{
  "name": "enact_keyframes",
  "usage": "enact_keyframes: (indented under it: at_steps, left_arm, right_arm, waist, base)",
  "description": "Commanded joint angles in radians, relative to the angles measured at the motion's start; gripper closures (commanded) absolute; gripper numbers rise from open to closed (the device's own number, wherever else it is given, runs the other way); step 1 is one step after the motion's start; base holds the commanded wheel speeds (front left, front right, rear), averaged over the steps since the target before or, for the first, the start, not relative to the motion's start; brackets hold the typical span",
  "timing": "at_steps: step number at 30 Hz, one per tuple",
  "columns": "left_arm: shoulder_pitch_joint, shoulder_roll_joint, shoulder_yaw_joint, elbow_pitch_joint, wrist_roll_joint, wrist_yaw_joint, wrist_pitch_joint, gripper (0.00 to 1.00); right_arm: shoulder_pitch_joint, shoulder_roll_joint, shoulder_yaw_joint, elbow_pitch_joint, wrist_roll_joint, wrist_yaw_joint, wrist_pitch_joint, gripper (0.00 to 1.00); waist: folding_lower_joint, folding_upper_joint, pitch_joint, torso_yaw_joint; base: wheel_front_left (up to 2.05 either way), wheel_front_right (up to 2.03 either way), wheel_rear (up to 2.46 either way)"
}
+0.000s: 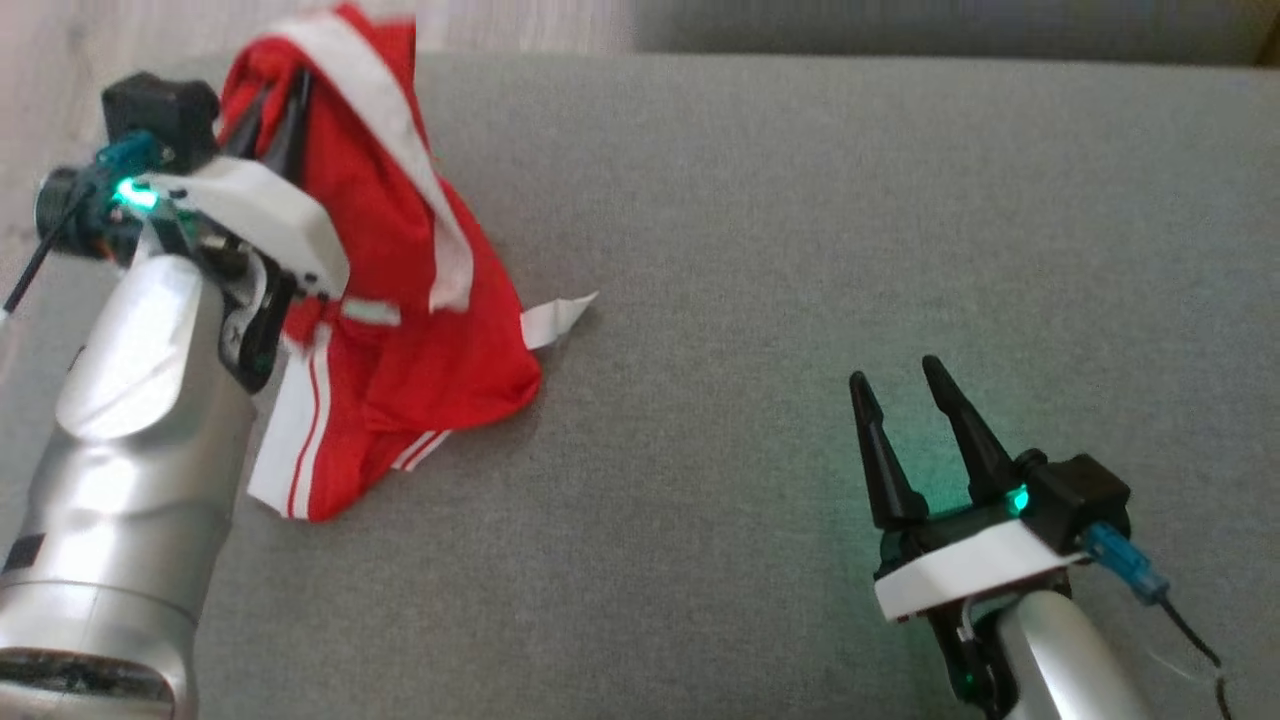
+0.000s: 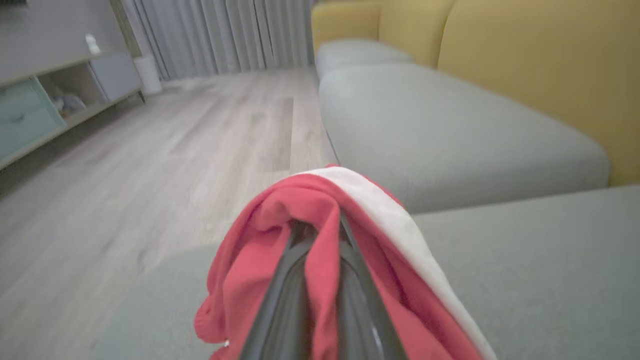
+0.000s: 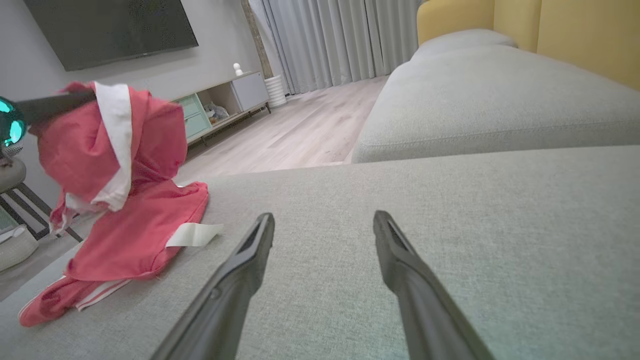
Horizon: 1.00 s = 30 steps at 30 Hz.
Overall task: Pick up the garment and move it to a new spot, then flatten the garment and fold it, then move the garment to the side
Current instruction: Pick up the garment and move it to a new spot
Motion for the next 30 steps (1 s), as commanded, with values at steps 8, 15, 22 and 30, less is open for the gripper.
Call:
enact_keyframes:
  at_steps: [8, 15, 22, 30]
  left_arm:
    - [-0.044, 0.031, -0.006, -0.204, -0.038, 0.002, -0.119, 1.00]
    - [-0.007, 0.030, -0.042, -0.352, -0.064, 0.002, -0.092, 1.00]
    - [0.039, 0.025, -0.087, -0.456, -0.072, 0.002, -0.045, 1.00]
    - [0.075, -0.013, -0.175, -0.509, -0.054, 0.006, 0.000, 1.00]
  right_arm:
    - [0.053, -0.003, -0.001, -0.023, 0.026, -0.001, -0.011, 0.00]
    - [0.063, -0.003, -0.011, -0.031, 0.025, -0.001, -0.011, 0.00]
    - [0.044, -0.003, -0.009, -0.045, 0.031, -0.001, -0.011, 0.00]
    - [0.004, -0.003, 0.018, -0.092, 0.054, -0.001, -0.011, 0.00]
  waist:
    - [0.0000, 0.0000, -0.133, 0.009]
    - [0.0000, 0.0000, -0.143, -0.013]
    - [0.0000, 0.0000, -0.119, -0.093]
    - [0.0000, 0.0000, -0.058, -0.301]
  base:
    - [0.00, 0.00, 0.00]
    - [0.00, 0.00, 0.00]
    - [0.00, 0.00, 0.00]
    - [0.00, 0.00, 0.00]
